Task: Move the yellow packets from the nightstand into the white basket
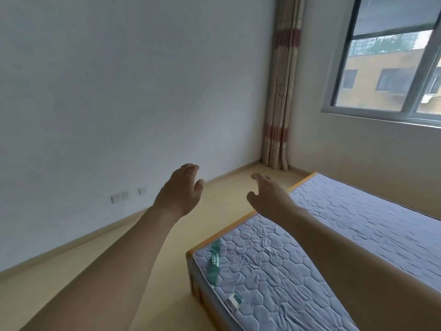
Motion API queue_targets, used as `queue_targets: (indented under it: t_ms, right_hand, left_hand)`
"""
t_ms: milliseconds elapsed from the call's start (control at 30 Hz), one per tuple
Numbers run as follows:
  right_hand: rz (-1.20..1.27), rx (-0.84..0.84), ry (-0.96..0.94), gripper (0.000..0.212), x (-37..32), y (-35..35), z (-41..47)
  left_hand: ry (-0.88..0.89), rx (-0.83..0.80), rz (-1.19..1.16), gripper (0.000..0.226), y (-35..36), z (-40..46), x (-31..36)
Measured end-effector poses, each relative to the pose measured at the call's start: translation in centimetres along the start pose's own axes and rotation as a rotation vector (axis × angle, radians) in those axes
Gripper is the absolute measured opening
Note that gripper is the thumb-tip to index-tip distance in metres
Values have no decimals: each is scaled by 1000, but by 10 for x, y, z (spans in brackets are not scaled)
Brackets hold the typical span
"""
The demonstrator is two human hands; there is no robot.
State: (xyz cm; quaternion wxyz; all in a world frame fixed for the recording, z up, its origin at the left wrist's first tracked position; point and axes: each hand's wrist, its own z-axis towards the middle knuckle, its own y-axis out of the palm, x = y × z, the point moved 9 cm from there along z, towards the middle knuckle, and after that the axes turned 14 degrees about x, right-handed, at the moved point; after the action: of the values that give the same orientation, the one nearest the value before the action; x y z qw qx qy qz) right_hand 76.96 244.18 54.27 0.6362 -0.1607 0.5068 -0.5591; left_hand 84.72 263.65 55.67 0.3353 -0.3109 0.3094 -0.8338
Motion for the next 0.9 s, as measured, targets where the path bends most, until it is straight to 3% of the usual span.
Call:
queue_targets:
  t_ms: [233,500,900]
  right_hand:
    - [96,-49,-79,55,-69,139,144]
    - [155,-74,-98,53,-155,247,310]
    - [116,-19,-103,54,-245,414,538]
  left_hand:
    - [25,10,101,47,29,128,-136]
    - [32,19,192,48,42,269,-271]
    - [30,-30,133,50,138,483,-486]
